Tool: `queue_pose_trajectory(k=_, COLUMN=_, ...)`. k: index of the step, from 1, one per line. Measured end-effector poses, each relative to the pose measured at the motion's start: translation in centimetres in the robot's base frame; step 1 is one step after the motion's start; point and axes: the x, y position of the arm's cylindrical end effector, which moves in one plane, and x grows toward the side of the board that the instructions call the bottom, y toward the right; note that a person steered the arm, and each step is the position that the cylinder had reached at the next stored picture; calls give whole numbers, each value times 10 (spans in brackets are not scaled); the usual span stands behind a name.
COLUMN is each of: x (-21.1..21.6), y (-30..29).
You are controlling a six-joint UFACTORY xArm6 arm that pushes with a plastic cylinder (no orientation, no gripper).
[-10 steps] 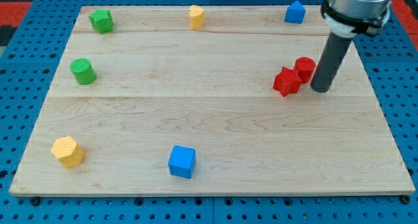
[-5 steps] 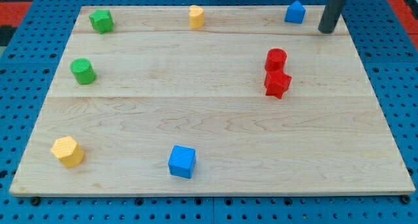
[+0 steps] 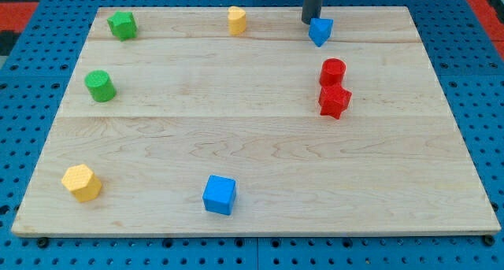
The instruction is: Place blue triangle above the red circle
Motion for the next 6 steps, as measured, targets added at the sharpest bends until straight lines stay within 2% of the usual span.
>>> queue_pose_trajectory(k=1, x=29, y=11)
queue_pose_trajectory(k=2, x=34, y=-3)
queue_pose_trajectory(k=3, x=34, y=-22)
queue_pose_trajectory(k=5, x=85, y=-92)
queue_pose_trajectory(k=6, x=88, y=-104)
